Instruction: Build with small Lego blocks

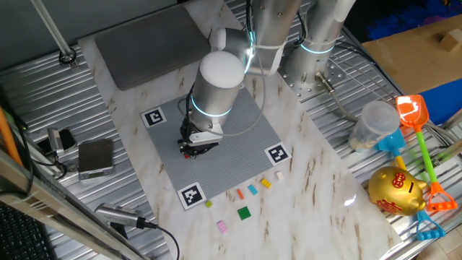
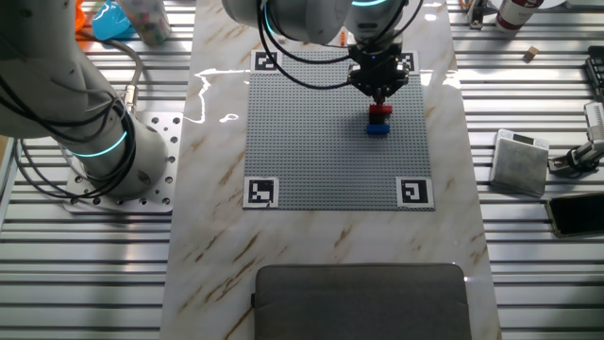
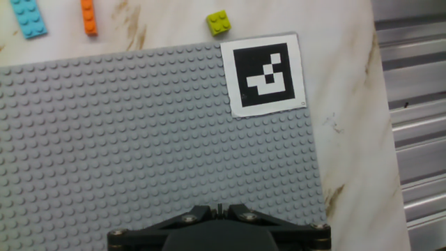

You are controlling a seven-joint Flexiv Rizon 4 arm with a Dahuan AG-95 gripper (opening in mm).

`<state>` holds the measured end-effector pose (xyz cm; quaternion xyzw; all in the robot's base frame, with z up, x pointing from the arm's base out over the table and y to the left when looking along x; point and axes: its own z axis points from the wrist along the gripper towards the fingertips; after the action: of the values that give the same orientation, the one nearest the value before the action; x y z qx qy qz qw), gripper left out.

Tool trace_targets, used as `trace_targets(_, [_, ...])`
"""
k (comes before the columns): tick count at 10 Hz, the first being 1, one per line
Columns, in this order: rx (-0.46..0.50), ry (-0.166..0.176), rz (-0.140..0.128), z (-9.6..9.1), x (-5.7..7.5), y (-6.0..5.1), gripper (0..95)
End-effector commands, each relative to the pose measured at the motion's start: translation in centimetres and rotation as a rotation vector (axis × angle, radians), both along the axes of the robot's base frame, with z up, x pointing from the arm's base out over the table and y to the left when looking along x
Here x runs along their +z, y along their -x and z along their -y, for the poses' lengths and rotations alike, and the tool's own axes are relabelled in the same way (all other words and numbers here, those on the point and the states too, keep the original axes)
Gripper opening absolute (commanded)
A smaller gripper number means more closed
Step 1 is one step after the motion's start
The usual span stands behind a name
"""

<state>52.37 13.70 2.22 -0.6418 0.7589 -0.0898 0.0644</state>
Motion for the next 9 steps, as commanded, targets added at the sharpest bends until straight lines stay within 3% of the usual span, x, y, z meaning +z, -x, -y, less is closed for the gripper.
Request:
trace_targets(1, [-0.001,-0.001,-0.007,-0.05,0.27,0.19,0.0])
trace_targets(9, [0.038,0.011,-0.013,0.74,0.69,0.09,0.0])
